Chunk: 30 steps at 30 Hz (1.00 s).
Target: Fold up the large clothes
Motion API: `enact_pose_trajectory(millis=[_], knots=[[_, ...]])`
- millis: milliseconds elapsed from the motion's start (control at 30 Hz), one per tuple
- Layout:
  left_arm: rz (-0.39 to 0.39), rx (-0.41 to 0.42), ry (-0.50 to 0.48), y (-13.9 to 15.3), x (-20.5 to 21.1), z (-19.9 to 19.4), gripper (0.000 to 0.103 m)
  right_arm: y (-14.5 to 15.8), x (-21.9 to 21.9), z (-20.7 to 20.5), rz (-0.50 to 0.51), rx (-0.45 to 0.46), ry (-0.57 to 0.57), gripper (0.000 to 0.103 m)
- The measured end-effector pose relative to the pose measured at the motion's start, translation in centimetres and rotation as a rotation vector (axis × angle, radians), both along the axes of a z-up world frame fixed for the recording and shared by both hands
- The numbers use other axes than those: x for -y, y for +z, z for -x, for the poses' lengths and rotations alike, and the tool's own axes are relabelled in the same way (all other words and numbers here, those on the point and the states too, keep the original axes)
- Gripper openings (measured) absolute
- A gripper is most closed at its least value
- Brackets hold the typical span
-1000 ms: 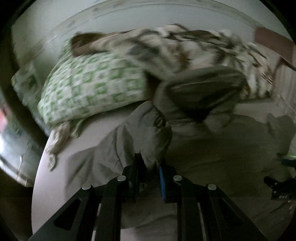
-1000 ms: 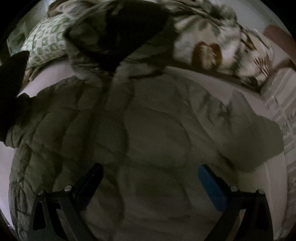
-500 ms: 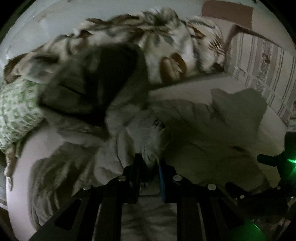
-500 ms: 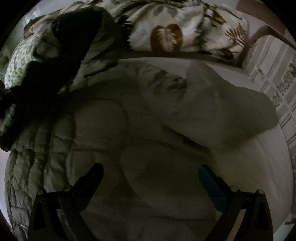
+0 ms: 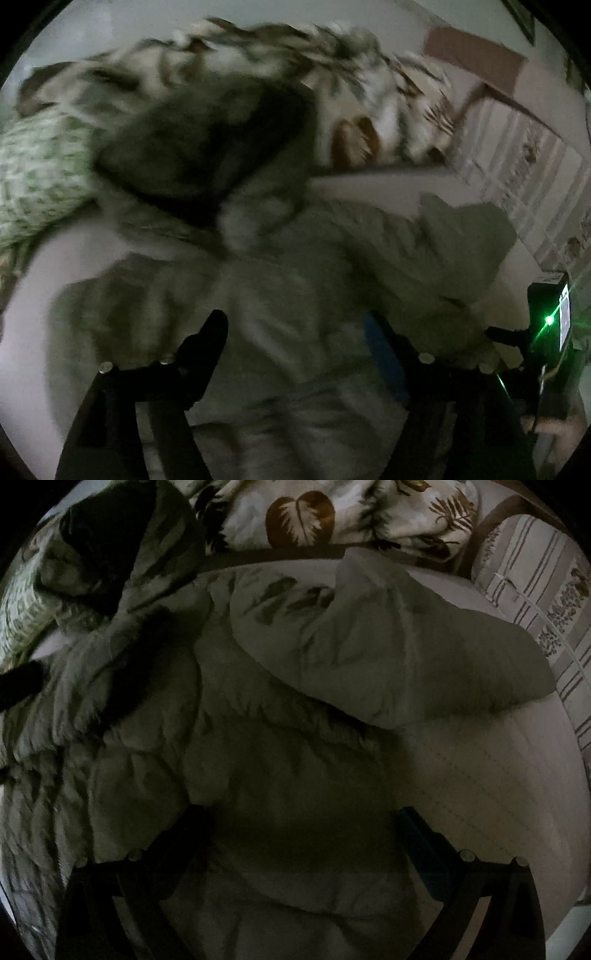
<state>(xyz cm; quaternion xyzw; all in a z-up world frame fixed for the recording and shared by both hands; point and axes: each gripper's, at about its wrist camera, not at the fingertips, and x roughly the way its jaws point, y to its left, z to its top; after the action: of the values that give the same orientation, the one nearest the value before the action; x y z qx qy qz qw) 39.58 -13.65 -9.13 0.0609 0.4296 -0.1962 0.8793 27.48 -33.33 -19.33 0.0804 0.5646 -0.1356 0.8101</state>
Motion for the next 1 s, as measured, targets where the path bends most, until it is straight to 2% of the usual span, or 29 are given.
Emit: enact_pose_trajectory(millis=[167,300,400,500,633,667,700,733,767,800,867,1000], knots=[[-0.034,0.043,0.182,1.2,-8.0,-1.0,0.080,0.8,0.1,-1.1,-0.055,0.004,-0.053,0.103],[-0.075,0.042,0.313,0.2,-14.2,-1.6,0.080,3.0,-2.4,-2.0,-0.031,0.065,0.000,0.103],[-0.096,-0.006,0.361,-1.7,-17.6,-2.0,0.080,3.8,-4.3,-4.1,-0.067,0.085,0.056,0.103],[-0.109,-0.019,0.379,-3.2,-19.0,-2.1,0.080,3.3,-5.6,-7.0,-0.220,0.103,0.068,0.103],[-0.116,-0.047,0.362,-5.3,-19.0,-2.1,0.080,1.1,-5.8,-9.6,-0.376,0.101,-0.003,0.100],[-0.121,-0.052,0.354,-5.6,-18.7,-2.1,0.080,0.2,-5.9,-10.3,-0.418,0.092,-0.030,0.088],[-0.125,-0.054,0.346,-6.0,-18.4,-2.1,0.080,-0.4,-6.1,-10.6,-0.435,0.083,-0.044,0.070],[-0.129,-0.055,0.340,-6.2,-18.2,-1.9,0.080,-1.1,-6.3,-11.1,-0.454,0.067,-0.061,0.060],[-0.139,-0.055,0.335,-6.4,-17.9,-1.9,0.080,-1.2,-6.7,-11.2,-0.429,0.057,-0.060,0.049],[-0.154,-0.048,0.330,-6.6,-17.6,-2.0,0.080,-1.0,-7.0,-11.0,-0.399,0.061,-0.052,0.034],[-0.161,-0.039,0.320,-6.6,-17.1,-2.0,0.080,0.8,-7.8,-10.6,-0.305,0.104,-0.005,0.024],[-0.151,-0.053,0.285,-6.9,-15.9,-1.9,0.080,4.0,-7.4,-9.6,-0.109,0.139,0.034,0.022]])
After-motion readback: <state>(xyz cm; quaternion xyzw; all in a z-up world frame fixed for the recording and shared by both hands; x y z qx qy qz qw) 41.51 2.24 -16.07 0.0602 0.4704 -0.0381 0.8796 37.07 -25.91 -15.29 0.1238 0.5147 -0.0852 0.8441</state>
